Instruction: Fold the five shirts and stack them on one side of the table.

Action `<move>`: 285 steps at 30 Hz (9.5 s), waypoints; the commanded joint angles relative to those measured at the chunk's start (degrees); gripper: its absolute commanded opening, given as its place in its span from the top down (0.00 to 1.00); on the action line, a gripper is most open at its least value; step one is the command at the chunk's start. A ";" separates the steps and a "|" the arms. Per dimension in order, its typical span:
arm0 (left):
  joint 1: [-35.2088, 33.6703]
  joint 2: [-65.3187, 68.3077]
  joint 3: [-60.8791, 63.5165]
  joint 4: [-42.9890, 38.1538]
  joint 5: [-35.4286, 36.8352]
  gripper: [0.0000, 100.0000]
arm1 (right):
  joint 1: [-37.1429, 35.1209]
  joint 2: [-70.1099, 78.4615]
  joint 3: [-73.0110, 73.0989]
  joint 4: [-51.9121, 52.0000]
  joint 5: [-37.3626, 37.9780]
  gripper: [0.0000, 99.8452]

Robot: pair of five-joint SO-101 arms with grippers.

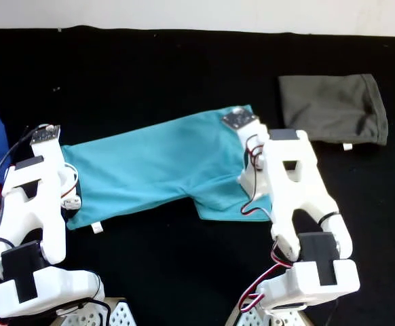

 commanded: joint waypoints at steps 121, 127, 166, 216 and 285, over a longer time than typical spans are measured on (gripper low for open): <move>-0.75 -0.13 0.04 -1.58 0.62 0.99 | -18.15 -0.48 -2.15 9.89 0.00 0.82; -0.75 -0.13 0.04 -1.58 0.62 0.99 | -18.24 4.97 -2.33 5.93 -0.18 0.82; -0.75 -0.13 0.04 -1.58 0.62 0.99 | -15.96 -10.07 -1.63 12.35 5.89 0.99; -0.84 -0.13 -0.04 -1.93 0.62 0.99 | 2.15 22.99 -41.45 16.13 -5.98 0.88; -0.84 -0.13 -0.04 -1.93 0.62 0.99 | 6.37 5.76 -17.45 16.57 2.55 0.97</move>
